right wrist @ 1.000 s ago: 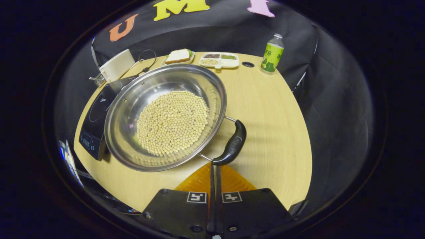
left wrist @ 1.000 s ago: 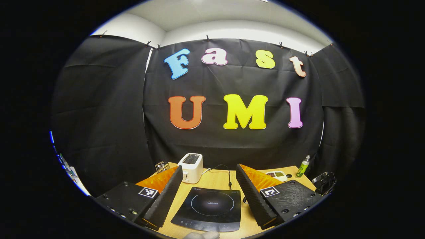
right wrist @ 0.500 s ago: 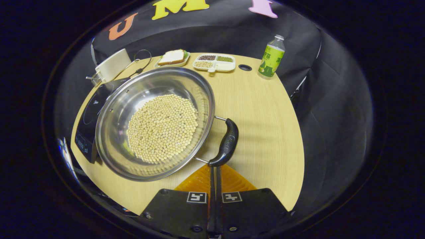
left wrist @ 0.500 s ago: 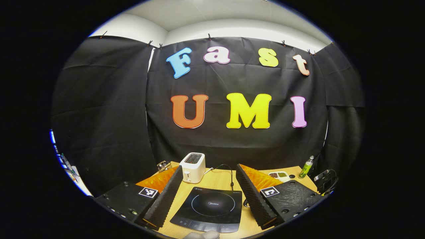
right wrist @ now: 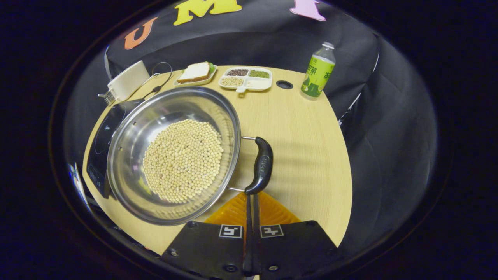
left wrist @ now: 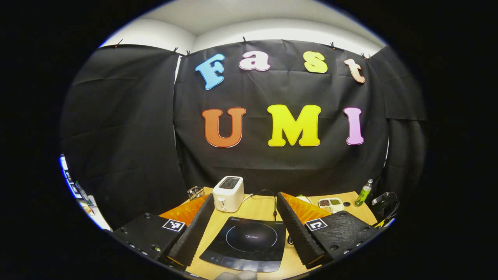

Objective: First push the handle of the pot to place it horizontally, then grasp the pot with both hands and set it on the induction cooktop.

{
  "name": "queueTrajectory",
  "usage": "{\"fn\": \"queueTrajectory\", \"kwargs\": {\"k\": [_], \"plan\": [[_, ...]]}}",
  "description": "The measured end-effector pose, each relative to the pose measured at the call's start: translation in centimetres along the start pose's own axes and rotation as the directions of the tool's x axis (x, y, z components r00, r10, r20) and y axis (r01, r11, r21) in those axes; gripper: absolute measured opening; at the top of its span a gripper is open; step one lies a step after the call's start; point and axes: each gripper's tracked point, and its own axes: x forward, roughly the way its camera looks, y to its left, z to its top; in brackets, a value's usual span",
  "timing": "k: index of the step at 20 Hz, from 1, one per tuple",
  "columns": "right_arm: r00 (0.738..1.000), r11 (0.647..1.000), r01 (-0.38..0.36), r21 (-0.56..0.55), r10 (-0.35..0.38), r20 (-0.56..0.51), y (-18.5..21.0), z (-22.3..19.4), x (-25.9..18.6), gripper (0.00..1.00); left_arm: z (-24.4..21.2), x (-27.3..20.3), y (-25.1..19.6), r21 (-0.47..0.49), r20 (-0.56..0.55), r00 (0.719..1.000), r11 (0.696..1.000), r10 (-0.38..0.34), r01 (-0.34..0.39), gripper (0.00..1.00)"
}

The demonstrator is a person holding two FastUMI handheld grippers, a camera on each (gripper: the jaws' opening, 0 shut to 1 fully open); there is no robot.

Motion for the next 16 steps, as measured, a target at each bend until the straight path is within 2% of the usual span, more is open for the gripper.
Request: {"fn": "queueTrajectory", "kwargs": {"k": [1, 2, 6, 9, 11, 12, 14, 16], "plan": [[1.0, 1.0, 0.001, -0.003, -0.001, 0.002, -0.2, 0.3, 0.2, 0.04, 0.0, 0.0, 0.0, 0.002, -0.003, 1.0, 1.0, 0.004, -0.004, 0.96], [1.0, 1.0, 0.001, -0.005, -0.001, 0.002, -0.3, 0.5, 0.3, 0.0, -0.2, 0.1, -0.2, 0.006, -0.003, 1.0, 1.0, 0.006, -0.006, 0.96], [1.0, 1.0, -0.006, -0.01, 0.006, 0.009, -0.4, 0.7, 0.5, 0.0, -1.0, 0.5, -1.1, 0.02, -0.009, 1.0, 1.0, 0.003, -0.003, 0.96], [0.999, 1.0, -0.013, 0.006, 0.013, 0.047, -0.8, 0.7, 0.2, 0.01, -2.7, 1.5, -2.3, 0.007, -0.031, 0.999, 1.0, -0.022, 0.022, 0.96], [0.996, 1.0, -0.017, 0.018, 0.015, 0.084, -1.3, 0.7, -0.4, 0.06, -4.3, 2.1, -3.3, -0.003, -0.054, 0.997, 0.999, -0.047, 0.047, 0.96], [0.994, 1.0, -0.017, 0.023, 0.015, 0.111, -1.7, 0.8, -0.8, 0.19, -5.2, 2.6, -4.0, -0.009, -0.068, 0.996, 0.998, -0.065, 0.065, 0.96], [0.989, 1.0, 0.019, 0.02, -0.021, 0.148, -3.0, 0.9, -1.8, 0.55, -7.6, 3.4, -5.2, -0.016, -0.116, 0.989, 0.996, -0.094, 0.093, 0.96], [0.985, 0.999, 0.029, 0.023, -0.032, 0.171, -3.5, 1.2, -2.6, 0.84, -9.6, 4.2, -6.6, -0.009, -0.151, 0.981, 0.993, -0.121, 0.121, 0.96]]}}
